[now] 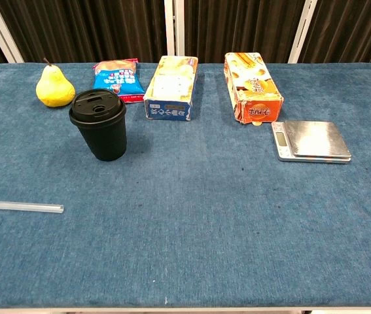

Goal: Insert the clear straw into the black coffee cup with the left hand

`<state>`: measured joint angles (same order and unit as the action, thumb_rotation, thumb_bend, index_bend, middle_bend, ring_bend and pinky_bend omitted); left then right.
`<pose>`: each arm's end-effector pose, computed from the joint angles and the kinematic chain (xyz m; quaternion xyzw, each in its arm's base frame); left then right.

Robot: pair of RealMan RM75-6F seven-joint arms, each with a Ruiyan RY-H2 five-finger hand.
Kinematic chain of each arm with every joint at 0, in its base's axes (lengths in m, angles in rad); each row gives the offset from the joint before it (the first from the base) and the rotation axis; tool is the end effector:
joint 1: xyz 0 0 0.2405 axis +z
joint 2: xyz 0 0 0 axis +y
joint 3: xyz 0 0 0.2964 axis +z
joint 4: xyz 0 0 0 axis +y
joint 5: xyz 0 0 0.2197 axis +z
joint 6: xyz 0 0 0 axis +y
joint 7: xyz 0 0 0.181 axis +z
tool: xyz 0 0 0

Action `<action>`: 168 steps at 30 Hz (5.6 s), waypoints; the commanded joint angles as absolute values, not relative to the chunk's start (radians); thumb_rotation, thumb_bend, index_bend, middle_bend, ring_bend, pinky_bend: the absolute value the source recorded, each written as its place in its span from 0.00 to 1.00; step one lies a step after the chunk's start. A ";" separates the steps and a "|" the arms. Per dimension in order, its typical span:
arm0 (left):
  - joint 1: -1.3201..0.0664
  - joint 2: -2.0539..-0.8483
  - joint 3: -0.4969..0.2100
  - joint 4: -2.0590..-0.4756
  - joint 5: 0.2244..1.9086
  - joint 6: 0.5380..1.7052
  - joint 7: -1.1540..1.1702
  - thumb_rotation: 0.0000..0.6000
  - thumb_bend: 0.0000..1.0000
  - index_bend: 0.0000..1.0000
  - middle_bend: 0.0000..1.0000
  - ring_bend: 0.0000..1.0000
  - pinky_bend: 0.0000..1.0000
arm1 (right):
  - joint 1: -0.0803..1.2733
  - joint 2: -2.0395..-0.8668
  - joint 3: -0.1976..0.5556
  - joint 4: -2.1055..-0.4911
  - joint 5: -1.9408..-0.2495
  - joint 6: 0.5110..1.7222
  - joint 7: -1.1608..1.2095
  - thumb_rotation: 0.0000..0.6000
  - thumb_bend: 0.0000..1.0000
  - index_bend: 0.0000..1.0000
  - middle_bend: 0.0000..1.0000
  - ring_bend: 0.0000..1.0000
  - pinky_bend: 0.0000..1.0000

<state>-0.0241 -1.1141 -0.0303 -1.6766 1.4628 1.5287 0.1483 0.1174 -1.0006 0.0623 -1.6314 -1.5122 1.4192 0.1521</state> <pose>-0.3554 0.1952 0.1694 -0.5851 -0.3813 -0.3426 0.6284 -0.3477 -0.2360 0.1997 0.6004 -0.4066 0.4010 0.5598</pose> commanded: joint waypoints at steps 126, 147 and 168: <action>-0.503 -1.674 -0.375 -1.692 1.186 1.238 -0.452 1.00 0.42 0.57 0.19 0.00 0.00 | 0.178 -1.019 0.026 -1.640 -1.454 1.256 0.061 1.00 0.11 0.00 0.06 0.00 0.02; -0.489 -1.699 -0.332 -1.653 1.213 1.221 -0.491 1.00 0.41 0.57 0.19 0.00 0.00 | 0.178 -1.023 0.026 -1.641 -1.445 1.257 0.061 1.00 0.11 0.00 0.06 0.00 0.02; -0.472 -1.683 -0.292 -1.613 1.268 1.230 -0.460 1.00 0.30 0.29 0.15 0.00 0.00 | 0.185 -1.029 0.028 -1.637 -1.440 1.247 0.059 1.00 0.11 0.00 0.06 0.00 0.02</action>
<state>-0.4750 -1.6895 -0.2945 -1.6096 1.2619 1.2252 -0.4636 0.1852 -1.0291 0.0281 -1.6372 -1.4404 1.2473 0.0593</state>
